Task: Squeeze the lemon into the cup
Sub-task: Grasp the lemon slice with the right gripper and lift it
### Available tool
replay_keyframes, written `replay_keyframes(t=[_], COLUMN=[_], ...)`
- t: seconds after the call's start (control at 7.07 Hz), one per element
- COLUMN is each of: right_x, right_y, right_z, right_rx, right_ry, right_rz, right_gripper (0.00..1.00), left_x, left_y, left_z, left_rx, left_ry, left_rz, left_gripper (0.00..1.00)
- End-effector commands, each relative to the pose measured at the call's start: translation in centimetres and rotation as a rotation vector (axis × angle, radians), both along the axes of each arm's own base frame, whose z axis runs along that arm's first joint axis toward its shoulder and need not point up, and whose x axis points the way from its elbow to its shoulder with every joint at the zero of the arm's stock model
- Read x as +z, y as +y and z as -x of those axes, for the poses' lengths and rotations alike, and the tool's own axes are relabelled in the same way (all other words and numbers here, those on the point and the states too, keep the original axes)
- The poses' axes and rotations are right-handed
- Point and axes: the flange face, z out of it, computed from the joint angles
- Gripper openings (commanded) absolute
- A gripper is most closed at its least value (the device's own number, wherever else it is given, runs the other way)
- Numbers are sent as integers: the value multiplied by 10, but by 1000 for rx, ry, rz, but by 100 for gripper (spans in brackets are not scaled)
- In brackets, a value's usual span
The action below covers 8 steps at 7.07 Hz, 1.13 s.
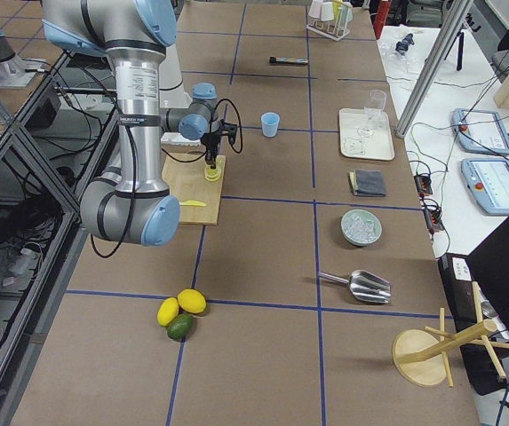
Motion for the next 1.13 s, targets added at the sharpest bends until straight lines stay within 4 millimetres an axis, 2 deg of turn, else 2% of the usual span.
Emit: replay_keyframes(t=[0.0, 0.42, 0.71, 0.99], right_x=[-4, -29, -64, -111], right_y=[-5, -12, -36, -77], right_z=[-4, -12, -8, 26], right_rx=[11, 28, 69, 125], right_ry=[-8, -62, -134, -197], right_rz=[-2, -12, -15, -38], right_gripper=[16, 16, 16, 18], left_x=[0, 1, 0, 1], left_y=[0, 0, 0, 1], left_z=[0, 0, -1, 0], left_rx=[0, 0, 2, 0], left_ry=[1, -1, 3, 2], left_rz=[1, 3, 1, 3], left_gripper=[100, 100, 100, 100])
